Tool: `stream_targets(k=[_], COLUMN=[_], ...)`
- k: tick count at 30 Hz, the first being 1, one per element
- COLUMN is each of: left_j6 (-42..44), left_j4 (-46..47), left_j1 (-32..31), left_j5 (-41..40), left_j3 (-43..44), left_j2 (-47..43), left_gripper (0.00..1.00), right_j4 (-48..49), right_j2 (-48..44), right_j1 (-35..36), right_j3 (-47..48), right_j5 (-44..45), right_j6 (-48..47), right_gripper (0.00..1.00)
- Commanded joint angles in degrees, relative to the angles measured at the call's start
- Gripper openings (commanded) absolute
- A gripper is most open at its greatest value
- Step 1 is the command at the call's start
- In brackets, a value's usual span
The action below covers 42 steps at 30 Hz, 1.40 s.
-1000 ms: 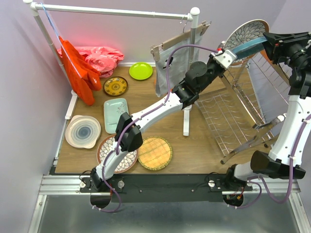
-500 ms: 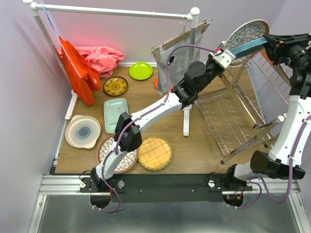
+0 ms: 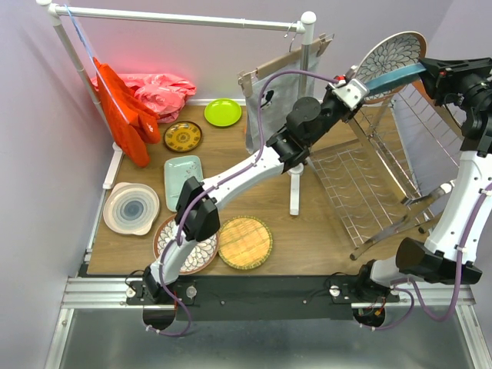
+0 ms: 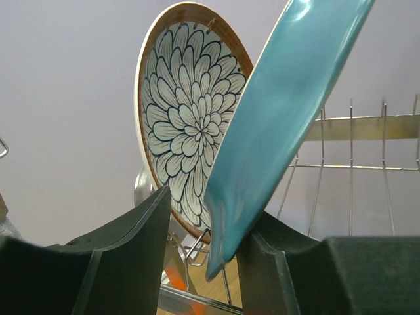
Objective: Load the plates into the dish rack
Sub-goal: Pass the plate from the left arm to the right, then insert the plate into the dish rack
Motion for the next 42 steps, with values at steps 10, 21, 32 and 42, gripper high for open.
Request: stream_targets(k=[10, 21, 32, 42], left_j6=[-3.79, -3.35, -2.12, -1.5], left_j4=[6.71, 7.33, 9.09, 9.97], left_j1=[-1.27, -1.18, -1.18, -1.18], left_j5=[7.35, 7.0, 5.42, 4.1], left_j3=[-4.96, -7.5, -16.72, -20.42], left_j2=[-6.83, -9.02, -15.53, -18.96], left_gripper=[0.55, 0.55, 0.56, 0.56], right_j4=[3.95, 4.04, 4.04, 3.95], right_j2=[0.01, 0.53, 0.8, -0.61], right_j1=[-3.64, -4.08, -4.17, -4.26], right_j3=[2.23, 4.07, 5.48, 1.61], right_j5=[0.65, 0.83, 1.36, 1.71], right_j6=[-1.37, -1.54, -1.81, -2.25], right_gripper=[0.25, 0.25, 0.25, 0.25])
